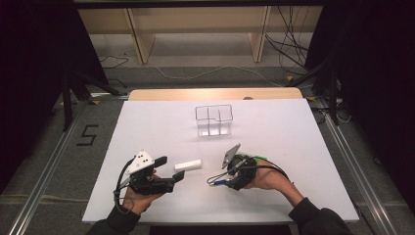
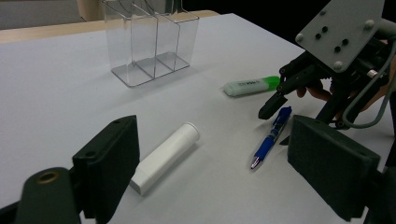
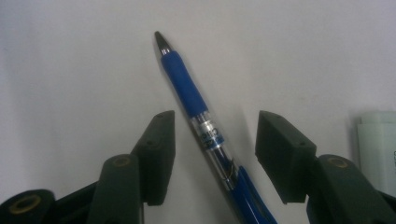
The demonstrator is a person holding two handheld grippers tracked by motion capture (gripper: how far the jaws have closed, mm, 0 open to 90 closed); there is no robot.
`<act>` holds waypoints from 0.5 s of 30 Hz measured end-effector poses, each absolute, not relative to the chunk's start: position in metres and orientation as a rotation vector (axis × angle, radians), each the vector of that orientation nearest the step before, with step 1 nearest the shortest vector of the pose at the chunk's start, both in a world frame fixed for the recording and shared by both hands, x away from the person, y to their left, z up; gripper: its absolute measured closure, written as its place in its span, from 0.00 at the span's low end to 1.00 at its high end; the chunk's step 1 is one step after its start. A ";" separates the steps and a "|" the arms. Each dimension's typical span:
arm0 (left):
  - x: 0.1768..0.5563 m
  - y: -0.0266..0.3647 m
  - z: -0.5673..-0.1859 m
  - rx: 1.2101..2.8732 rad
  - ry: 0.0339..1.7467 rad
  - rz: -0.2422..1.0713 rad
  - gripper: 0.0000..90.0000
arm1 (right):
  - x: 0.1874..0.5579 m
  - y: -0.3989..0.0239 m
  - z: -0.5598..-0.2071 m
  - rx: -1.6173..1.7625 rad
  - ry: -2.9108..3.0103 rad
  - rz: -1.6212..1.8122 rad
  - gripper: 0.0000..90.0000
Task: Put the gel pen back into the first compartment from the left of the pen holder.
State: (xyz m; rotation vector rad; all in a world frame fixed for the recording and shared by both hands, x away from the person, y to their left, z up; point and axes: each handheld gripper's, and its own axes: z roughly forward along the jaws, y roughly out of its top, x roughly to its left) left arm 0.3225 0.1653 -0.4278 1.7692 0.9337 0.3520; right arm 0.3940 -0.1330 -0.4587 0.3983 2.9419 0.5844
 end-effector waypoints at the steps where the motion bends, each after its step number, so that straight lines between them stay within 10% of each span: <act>1: 0.322 0.165 -0.428 1.770 0.934 0.353 0.18 | 0.394 -0.133 -0.459 0.395 2.941 0.581 0.56; 15: 0.323 0.167 -0.426 1.763 0.946 0.365 0.18 | 0.394 -0.125 -0.461 0.327 2.969 0.495 0.69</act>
